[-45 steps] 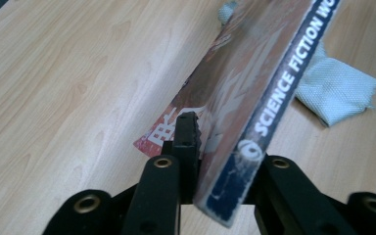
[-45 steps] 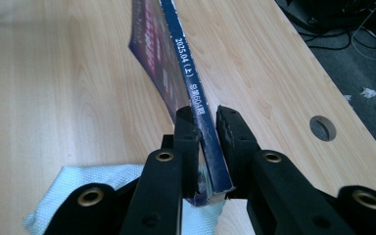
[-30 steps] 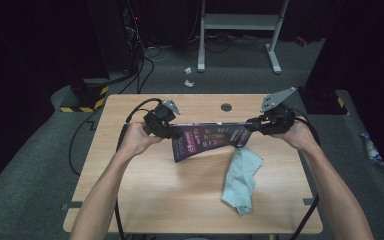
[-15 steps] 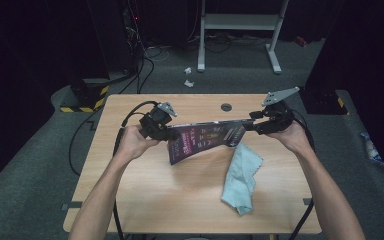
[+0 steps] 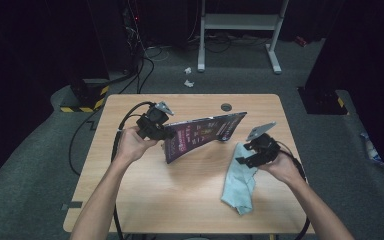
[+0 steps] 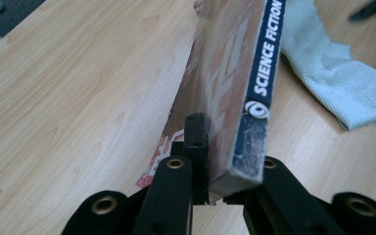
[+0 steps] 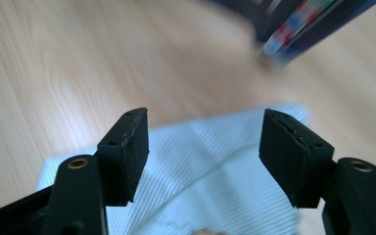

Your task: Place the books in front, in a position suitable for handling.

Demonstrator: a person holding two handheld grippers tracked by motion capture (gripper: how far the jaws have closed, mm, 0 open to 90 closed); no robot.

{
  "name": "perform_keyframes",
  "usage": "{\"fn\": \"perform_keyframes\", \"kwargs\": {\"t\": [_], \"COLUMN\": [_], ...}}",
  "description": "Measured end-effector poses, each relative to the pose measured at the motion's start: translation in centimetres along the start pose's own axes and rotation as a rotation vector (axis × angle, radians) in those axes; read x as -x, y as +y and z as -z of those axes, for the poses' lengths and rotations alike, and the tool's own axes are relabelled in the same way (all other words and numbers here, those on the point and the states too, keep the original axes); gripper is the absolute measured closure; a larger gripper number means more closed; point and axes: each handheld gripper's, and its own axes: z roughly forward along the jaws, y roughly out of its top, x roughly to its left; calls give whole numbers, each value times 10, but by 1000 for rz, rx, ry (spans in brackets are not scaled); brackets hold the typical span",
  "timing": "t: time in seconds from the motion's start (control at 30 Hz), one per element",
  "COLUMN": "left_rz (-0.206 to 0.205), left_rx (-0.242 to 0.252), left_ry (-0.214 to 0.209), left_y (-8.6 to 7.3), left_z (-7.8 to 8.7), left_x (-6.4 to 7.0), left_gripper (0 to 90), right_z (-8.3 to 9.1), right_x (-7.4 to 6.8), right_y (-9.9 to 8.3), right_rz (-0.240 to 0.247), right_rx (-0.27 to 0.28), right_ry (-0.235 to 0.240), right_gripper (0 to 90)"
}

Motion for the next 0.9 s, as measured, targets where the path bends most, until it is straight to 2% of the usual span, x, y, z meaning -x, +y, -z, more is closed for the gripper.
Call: {"fn": "perform_keyframes", "kwargs": {"t": [0.03,0.13,0.23,0.4,0.5,0.57,0.7,0.8,0.9], "left_rz": [3,20,47,66,73,79,85,83,85], "left_rx": [-1,2,14,21,26,32,39,34,31], "left_ry": [4,19,21,23,24,20,17,11,12], "left_y": [0,0,-2,-3,-4,-5,-5,-6,-6], "left_z": [0,-1,-2,-3,-4,-4,-5,-6,-6], "left_x": [0,-1,-3,-4,-4,-4,-3,-3,-3], "left_gripper": [841,841,841,841,841,840,841,841,841], "right_z": [-10,-29,-42,-62,-70,-68,-67,-67,-63], "right_x": [-6,-13,-17,-23,-26,-29,-35,-36,-35], "right_y": [-5,-14,-20,-28,-31,-31,-29,-28,-25], "right_rz": [13,3,-11,-24,-20,0,59,63,51], "right_rx": [-43,-104,-130,-175,-197,-186,-184,-195,-179], "right_ry": [-1,17,21,16,-5,-25,-31,-30,-15], "right_gripper": [339,326,319,319,403,540,804,846,854]}}
